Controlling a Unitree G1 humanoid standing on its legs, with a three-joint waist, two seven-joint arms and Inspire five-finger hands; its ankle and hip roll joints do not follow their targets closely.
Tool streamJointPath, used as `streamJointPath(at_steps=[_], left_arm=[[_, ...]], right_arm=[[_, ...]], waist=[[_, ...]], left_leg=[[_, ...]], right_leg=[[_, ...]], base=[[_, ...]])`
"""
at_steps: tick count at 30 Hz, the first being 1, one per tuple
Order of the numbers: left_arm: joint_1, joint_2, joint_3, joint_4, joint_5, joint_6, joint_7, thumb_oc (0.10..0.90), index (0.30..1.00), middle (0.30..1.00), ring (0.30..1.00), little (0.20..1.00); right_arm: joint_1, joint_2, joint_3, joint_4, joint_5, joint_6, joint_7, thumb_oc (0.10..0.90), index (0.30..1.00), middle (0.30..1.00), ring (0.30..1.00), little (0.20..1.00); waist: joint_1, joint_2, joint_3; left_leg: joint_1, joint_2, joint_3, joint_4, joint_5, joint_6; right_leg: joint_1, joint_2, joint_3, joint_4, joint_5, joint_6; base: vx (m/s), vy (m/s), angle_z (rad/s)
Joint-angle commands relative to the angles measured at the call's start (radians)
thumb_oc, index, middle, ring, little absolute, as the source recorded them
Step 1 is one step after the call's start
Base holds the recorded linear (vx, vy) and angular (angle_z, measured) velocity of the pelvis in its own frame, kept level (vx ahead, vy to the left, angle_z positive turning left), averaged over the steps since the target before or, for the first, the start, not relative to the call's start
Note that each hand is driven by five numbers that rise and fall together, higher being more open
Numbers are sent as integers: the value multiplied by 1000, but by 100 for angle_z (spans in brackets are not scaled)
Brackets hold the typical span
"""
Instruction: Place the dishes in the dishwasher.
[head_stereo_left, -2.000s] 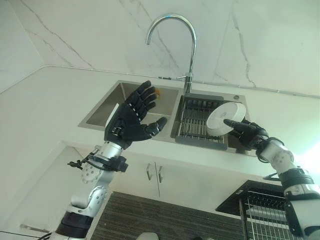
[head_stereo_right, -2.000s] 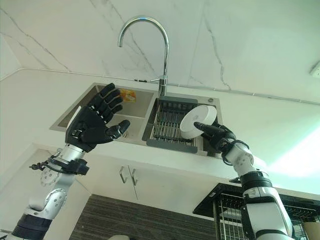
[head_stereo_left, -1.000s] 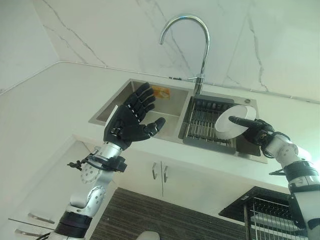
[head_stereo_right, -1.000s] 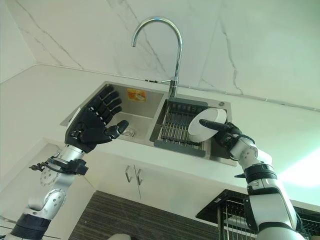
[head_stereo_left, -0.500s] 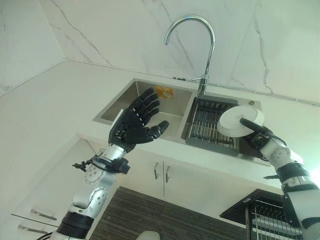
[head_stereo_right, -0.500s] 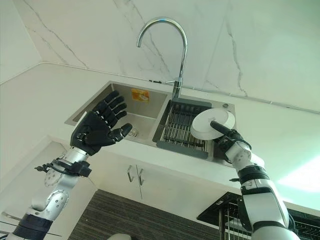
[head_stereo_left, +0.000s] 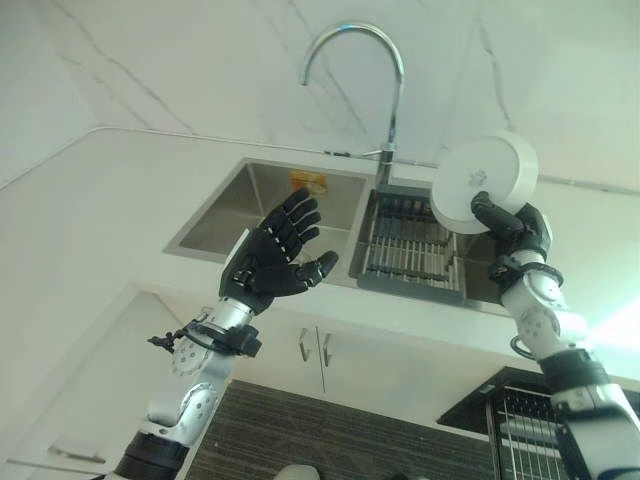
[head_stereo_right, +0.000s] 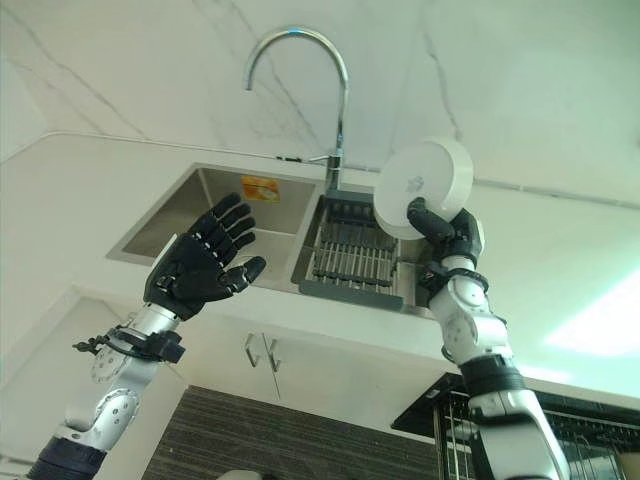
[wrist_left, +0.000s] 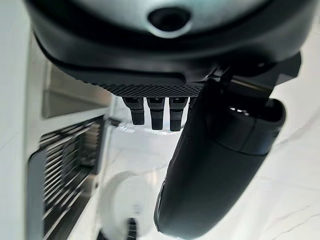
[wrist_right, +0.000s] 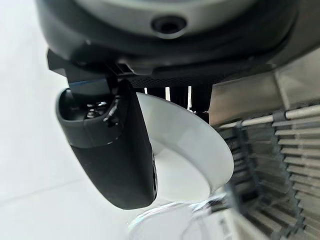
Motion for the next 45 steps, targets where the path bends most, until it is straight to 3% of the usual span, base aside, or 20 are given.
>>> streamJointPath(at_steps=[1, 3, 4, 7, 9, 10, 13, 16, 17, 18, 22, 25, 27, 32, 34, 37, 40, 45], left_arm=[[-14, -10, 66, -162, 72, -112, -70, 800, 900, 900, 900, 900], [6, -17, 71, -175, 91, -112, -75, 800, 900, 900, 900, 900], [17, -21, 82, -183, 83, -107, -86, 800, 900, 900, 900, 900], [27, -6, 113, -188, 71, -117, -114, 800, 900, 900, 900, 900], [16, 11, 120, -199, 75, -128, -108, 800, 900, 900, 900, 900], [2, 15, 119, -214, 75, -133, -96, 800, 900, 900, 900, 900], [-16, 14, 121, -224, 72, -134, -113, 800, 900, 900, 900, 900], [-47, 27, 103, -262, 53, -98, -162, 800, 900, 900, 900, 900], [-47, 29, 102, -265, 49, -92, -168, 800, 900, 900, 900, 900], [-46, 33, 98, -273, 49, -84, -159, 800, 900, 900, 900, 900], [-42, 34, 81, -283, 46, -61, -161, 800, 900, 900, 900, 900], [-28, 4, 43, -291, 90, -34, -198, 800, 900, 900, 900, 900], [-30, 0, 14, -288, 108, -5, -211, 800, 900, 900, 900, 900], [-3, 0, -38, -266, 142, 45, -244, 800, 900, 900, 900, 900], [47, -1, -55, -229, 118, 75, -246, 800, 900, 900, 900, 900], [142, -12, -61, -139, 104, 83, -221, 800, 900, 900, 900, 900], [216, -28, -52, -52, 87, 71, -214, 800, 900, 900, 900, 900], [308, -65, -41, 194, 172, 10, -191, 800, 900, 900, 900, 900]], right_arm=[[-23, -18, -149, -115, -140, -187, 22, 400, 300, 300, 300, 300], [43, 1, -178, -187, -129, -195, 42, 400, 300, 300, 300, 300], [94, 32, -201, -241, -111, -203, 67, 400, 300, 300, 300, 300], [148, 68, -235, -293, -68, -225, 101, 400, 300, 300, 300, 300], [139, 50, -233, -287, -103, -263, 77, 400, 300, 300, 300, 300], [122, 37, -224, -311, -94, -285, 84, 400, 300, 300, 300, 300], [115, 48, -208, -341, -105, -318, 95, 400, 300, 300, 300, 300], [137, 76, -170, -425, -159, -327, 90, 400, 300, 300, 300, 300], [139, 72, -170, -429, -159, -327, 90, 400, 300, 300, 300, 300], [140, 61, -164, -449, -151, -320, 94, 400, 300, 300, 300, 300], [153, 29, -171, -467, -115, -346, 90, 400, 300, 300, 300, 300], [161, 31, -180, -468, -142, -419, 66, 400, 300, 300, 300, 300], [157, 25, -167, -470, -148, -433, 78, 400, 300, 300, 300, 300], [146, -6, -135, -454, -182, -418, 85, 400, 300, 300, 300, 300], [152, -25, -134, -439, -182, -398, 143, 400, 300, 300, 300, 300], [168, -65, -143, -420, -238, -364, 180, 400, 300, 300, 300, 300], [188, -77, -144, -389, -304, -358, 205, 400, 300, 300, 300, 300], [230, -94, -161, -332, -345, -347, 223, 400, 300, 300, 300, 300]], waist=[[-30, -11, -38], [-52, -11, -31], [-69, -18, -23], [-89, -27, -6], [-76, -18, 4], [-61, 0, 17], [-44, 12, 20], [-14, -3, -8], [-13, -3, -10], [-16, -4, -14], [-44, -2, -17], [-70, 5, -15], [-81, 12, -13], [-98, 26, -5], [-110, 33, 4], [-109, 35, 12], [-93, 40, 11], [-81, 38, 0]], left_leg=[[-26, -4, -1, 82, -144, -4], [-29, 1, 11, 82, -145, -4], [-29, 3, 22, 82, -149, -3], [-28, 21, 63, 82, -151, 4], [-35, 47, 108, 82, -137, 9], [-31, 70, 144, 82, -127, 12], [-39, 85, 175, 82, -115, 13], [-58, 117, 234, 82, -98, -15], [-57, 123, 239, 82, -96, -19], [-41, 143, 246, 82, -109, -41], [-34, 202, 271, 82, -81, -74], [-53, 247, 299, 82, -38, -92], [-62, 270, 302, 82, -23, -106], [-73, 323, 308, 82, 2, -151], [-84, 350, 323, 82, 24, -164], [-92, 348, 320, 82, 34, -170], [-105, 326, 260, 82, 27, -168], [-104, 332, 260, 82, 25, -171]], right_leg=[[62, 1, 53, -17, -72, 101], [41, -5, 67, -17, -57, 114], [13, -19, 72, -17, -16, 135], [6, -32, 32, -17, 46, 165], [55, -40, -49, -17, 65, 158], [117, -51, -106, -17, 108, 145], [163, -80, -135, -17, 133, 137], [205, -137, -153, -17, 34, 148], [206, -139, -157, -17, 26, 149], [213, -142, -156, -17, -26, 164], [183, -112, -137, -17, -109, 153], [141, -85, -130, -17, -108, 125], [128, -70, -124, -17, -113, 111], [115, -41, -121, -17, -133, 91], [105, -24, -125, -17, -136, 72], [97, -18, -121, -17, -136, 66], [94, -12, -103, -17, -141, 65], [106, -18, -118, -17, -152, 61]], base=[[59, 109, -26], [3, 42, -46], [-24, -18, -54], [-95, -46, -57], [-190, -44, -84], [-155, -28, -112], [-138, -124, -85], [-148, -395, -83], [-47, -421, -49], [-13, -266, -25], [-80, -297, -40], [-142, -351, -41], [-113, -306, -46], [-38, -286, -22], [-75, -274, 0], [-59, -129, 2], [-8, 22, 7], [14, 80, 0]])
